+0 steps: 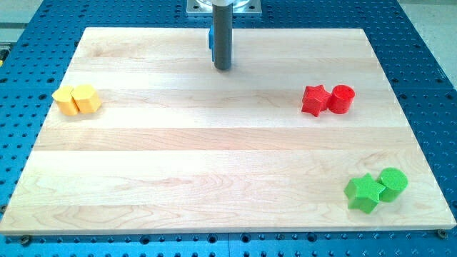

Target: Touch the right side of the green circle

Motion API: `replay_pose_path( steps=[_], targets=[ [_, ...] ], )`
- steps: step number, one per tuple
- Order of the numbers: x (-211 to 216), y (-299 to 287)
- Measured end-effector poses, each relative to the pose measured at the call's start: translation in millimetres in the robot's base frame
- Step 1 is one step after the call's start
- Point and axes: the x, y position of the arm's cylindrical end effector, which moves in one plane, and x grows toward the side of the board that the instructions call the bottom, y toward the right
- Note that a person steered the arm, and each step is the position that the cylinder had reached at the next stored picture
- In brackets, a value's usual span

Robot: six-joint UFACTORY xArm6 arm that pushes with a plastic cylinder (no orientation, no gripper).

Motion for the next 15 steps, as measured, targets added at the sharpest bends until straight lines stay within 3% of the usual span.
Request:
replay_pose_path(
  steps=[3,4,7,8,9,10,11,13,15],
  targets=[
    [17.1,12.4],
    [17.1,50.8],
    [-40.0,53.6],
    [-25.3,83.7],
    [0.5,156.1],
    [69.9,260.5],
    [165.5,294.4],
    [249.1,316.3],
    [269.1,318.1]
  ],
)
